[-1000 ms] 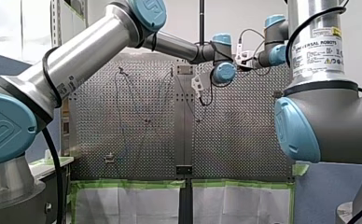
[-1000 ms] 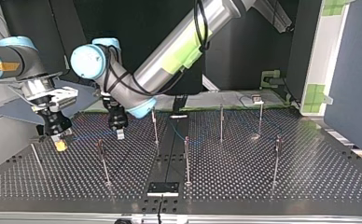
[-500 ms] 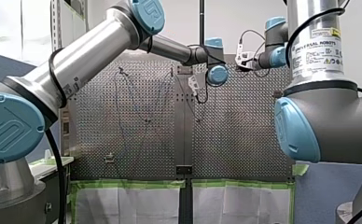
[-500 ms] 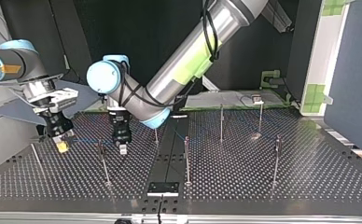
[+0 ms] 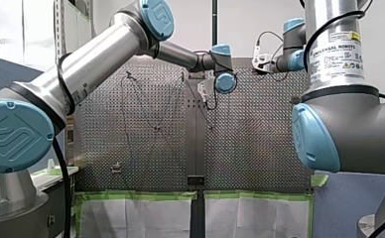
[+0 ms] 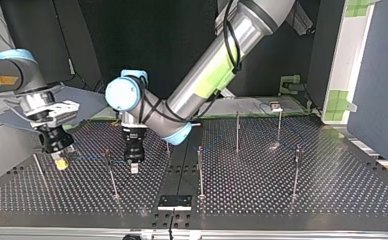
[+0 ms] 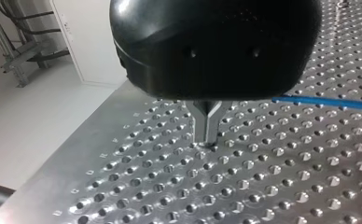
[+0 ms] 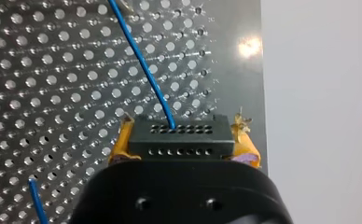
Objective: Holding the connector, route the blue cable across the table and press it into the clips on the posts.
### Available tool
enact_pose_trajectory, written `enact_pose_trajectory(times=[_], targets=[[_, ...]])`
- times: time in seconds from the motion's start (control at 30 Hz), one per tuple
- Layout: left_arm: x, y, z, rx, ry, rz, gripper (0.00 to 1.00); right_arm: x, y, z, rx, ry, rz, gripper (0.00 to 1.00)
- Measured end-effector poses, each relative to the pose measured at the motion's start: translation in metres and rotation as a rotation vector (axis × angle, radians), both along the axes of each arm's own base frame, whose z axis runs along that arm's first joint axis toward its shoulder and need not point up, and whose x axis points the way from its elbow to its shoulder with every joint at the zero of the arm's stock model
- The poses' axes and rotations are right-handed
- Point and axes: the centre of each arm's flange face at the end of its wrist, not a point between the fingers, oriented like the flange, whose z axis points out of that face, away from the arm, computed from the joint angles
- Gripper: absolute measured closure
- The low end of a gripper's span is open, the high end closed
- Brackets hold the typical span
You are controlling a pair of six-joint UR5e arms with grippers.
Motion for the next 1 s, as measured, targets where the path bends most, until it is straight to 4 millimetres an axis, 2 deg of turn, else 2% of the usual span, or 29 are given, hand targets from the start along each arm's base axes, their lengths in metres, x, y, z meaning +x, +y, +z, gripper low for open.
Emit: enact_pose_trajectory(times=[0.27,0.33,0.37,0.4,0.43,0.47,0.5,0.53,0.57,0.6,1.0], targets=[[-0.003,-0.003,-0.006,0.014,0.013,-0.014,1.00,-0.002,-0.002,-0.001,-0.001,-0.001,-0.005,1.00],[-0.005,-0.004,-0.006,0.015,0.016,-0.017,0.82,-0.003,-0.003,-0.001,0.000,-0.001,-0.006,1.00],[-0.006,-0.005,-0.007,0.017,0.019,-0.018,0.82,-0.003,-0.003,-0.001,0.000,-0.001,-0.006,1.00],[-0.006,-0.005,-0.007,0.019,0.021,-0.019,0.65,-0.003,-0.003,-0.002,0.000,-0.001,-0.006,1.00],[-0.007,-0.006,-0.008,0.021,0.024,-0.021,0.51,-0.003,-0.003,-0.002,0.000,-0.001,-0.006,1.00],[-0.008,-0.006,-0.008,0.023,0.028,-0.023,0.51,-0.003,-0.003,-0.002,0.000,-0.001,-0.007,1.00],[-0.009,-0.007,-0.008,0.025,0.030,-0.024,0.43,-0.003,-0.003,-0.002,0.000,-0.001,-0.007,1.00],[-0.010,-0.007,-0.009,0.026,0.032,-0.025,0.12,-0.003,-0.003,-0.002,0.000,-0.001,-0.007,1.00],[-0.011,-0.008,-0.009,0.028,0.035,-0.026,0.12,-0.003,-0.003,-0.002,0.000,-0.001,-0.007,1.00],[-0.012,-0.008,-0.009,0.029,0.037,-0.027,0.00,-0.003,-0.004,-0.003,0.001,-0.001,-0.007,1.00],[-0.024,-0.008,-0.016,0.052,0.100,-0.018,0.00,-0.002,-0.004,-0.005,0.006,0.000,-0.005,1.00]])
